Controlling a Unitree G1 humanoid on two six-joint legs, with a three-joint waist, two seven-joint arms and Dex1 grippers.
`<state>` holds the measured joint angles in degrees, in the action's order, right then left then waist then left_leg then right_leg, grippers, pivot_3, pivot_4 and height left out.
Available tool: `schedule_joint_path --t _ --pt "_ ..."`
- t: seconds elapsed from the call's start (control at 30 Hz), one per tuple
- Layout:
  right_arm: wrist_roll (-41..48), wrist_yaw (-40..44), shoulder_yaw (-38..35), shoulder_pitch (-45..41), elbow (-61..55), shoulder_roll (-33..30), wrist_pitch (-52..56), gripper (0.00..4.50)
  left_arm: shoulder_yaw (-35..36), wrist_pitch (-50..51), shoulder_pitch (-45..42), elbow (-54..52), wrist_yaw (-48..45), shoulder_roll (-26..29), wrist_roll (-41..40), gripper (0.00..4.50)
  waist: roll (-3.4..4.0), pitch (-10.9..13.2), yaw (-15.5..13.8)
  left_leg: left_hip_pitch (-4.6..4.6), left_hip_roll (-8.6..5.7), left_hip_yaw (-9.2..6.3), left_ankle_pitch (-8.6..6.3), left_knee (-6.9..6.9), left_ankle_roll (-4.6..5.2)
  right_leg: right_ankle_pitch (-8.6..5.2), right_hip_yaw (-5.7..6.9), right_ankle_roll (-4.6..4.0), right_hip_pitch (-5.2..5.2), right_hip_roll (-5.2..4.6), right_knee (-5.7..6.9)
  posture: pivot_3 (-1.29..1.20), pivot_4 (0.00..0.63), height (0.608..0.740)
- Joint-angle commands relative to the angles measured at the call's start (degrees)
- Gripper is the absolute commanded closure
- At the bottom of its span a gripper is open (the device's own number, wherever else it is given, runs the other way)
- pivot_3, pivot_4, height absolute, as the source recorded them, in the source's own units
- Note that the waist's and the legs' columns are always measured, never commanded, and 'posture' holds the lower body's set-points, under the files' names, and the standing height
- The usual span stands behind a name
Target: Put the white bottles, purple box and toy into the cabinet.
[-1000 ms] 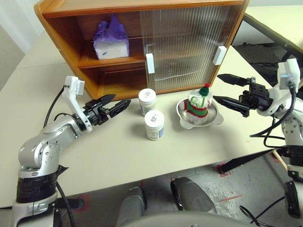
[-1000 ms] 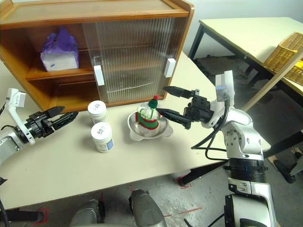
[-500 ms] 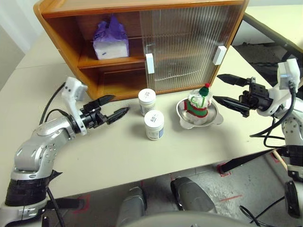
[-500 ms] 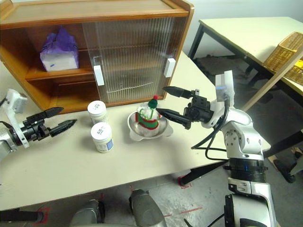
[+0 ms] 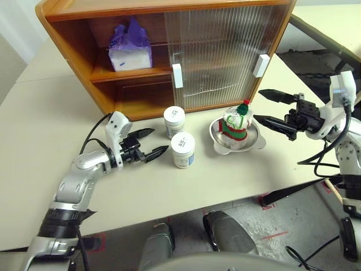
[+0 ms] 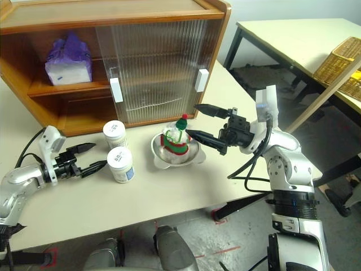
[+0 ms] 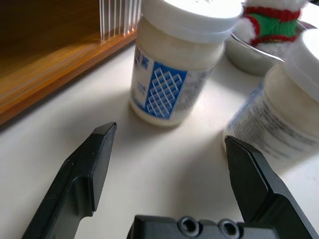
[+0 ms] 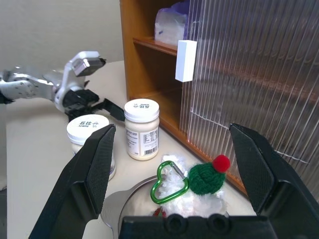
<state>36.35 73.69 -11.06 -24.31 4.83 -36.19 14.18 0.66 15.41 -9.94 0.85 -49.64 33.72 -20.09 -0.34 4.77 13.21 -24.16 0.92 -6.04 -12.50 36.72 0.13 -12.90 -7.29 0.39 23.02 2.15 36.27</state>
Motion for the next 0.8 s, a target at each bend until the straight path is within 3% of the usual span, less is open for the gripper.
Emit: schedule_joint_path --t 0.03,0.7,0.8 --pt "0.59 -0.5 0.2 0.55 -1.7 0.27 0.63 0.0 -2.04 -3.14 -1.66 4.06 0.15 -1.73 2.91 0.02 0.0 0.0 0.16 0.0 0.0 0.0 0.0 0.0 0.0 0.0 0.0 0.0 0.0 0.0 0.0 -0.31 0.114 0.74" --pt "0.36 -0.64 0.05 0.24 -1.34 0.07 0.41 0.0 -5.02 -11.05 -11.73 19.43 1.75 -10.92 8.74 0.02 -0.01 0.0 0.77 -0.02 -0.12 -0.01 0.07 0.09 0.16 -0.19 -0.05 0.7 -0.23 0.03 -0.03 -0.33 0.108 0.74" --pt "0.28 -0.67 -0.04 0.46 -1.48 -0.04 0.29 0.0 -5.19 -9.69 -12.07 20.15 0.76 -11.32 8.39 0.63 -0.01 0.0 0.81 0.0 -0.13 0.0 0.07 0.1 0.17 -0.37 -0.05 1.05 -0.26 0.05 -0.03 -0.33 0.108 0.74"
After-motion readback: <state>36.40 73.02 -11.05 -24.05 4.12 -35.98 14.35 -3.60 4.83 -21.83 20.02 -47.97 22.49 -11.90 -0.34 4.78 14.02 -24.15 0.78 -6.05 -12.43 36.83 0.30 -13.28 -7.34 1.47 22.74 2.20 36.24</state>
